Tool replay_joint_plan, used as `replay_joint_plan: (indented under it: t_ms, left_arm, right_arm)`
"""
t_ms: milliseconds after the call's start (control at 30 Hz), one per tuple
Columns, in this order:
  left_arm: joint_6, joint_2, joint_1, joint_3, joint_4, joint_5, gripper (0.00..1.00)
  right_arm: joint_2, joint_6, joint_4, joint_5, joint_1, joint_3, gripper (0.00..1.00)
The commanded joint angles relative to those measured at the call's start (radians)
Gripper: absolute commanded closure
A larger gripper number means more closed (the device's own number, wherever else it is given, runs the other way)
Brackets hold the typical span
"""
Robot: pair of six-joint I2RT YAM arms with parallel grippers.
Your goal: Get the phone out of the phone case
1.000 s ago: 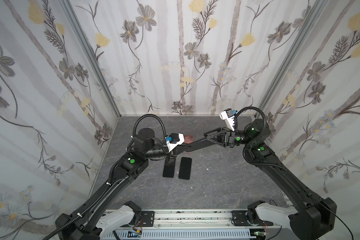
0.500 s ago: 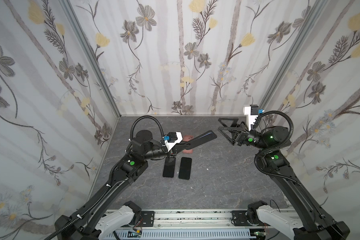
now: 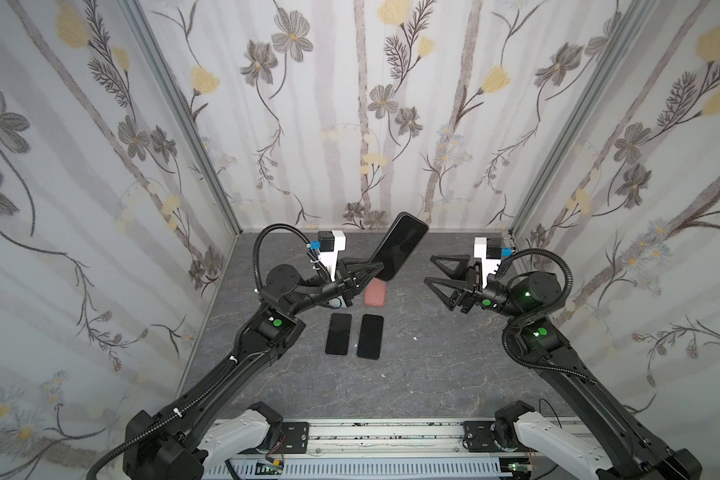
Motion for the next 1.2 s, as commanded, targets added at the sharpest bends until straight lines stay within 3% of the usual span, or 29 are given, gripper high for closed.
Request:
replay_joint_plan:
  t_ms: [0,233,433,733,1167]
  left_arm:
    - [-0.105,0.004,-0.002,0.021,0.147,0.061,1.00]
    - [-0.112,0.014,-0.015,0.033,0.164,0.120,1.00]
    - [-0.111,0.012,-0.024,0.031,0.170,0.120,1.00]
    - [-0.112,0.008,-0.029,0.030,0.179,0.105,1.00]
    - [-0.111,0.005,-0.044,0.023,0.196,0.077,1.00]
  right_arm:
    - [0.034,-0.049,0.010,-0.015,0.033,0.026,0.28]
    - [0.117,0.000,0.095,-0.020,0.101,0.069,0.37]
    - [0.161,0.050,0.201,-0.007,0.137,0.081,0.50]
    - [0.176,0.057,0.216,-0.017,0.154,0.086,0.64]
    - [0.198,0.084,0.267,-0.010,0.177,0.081,0.64]
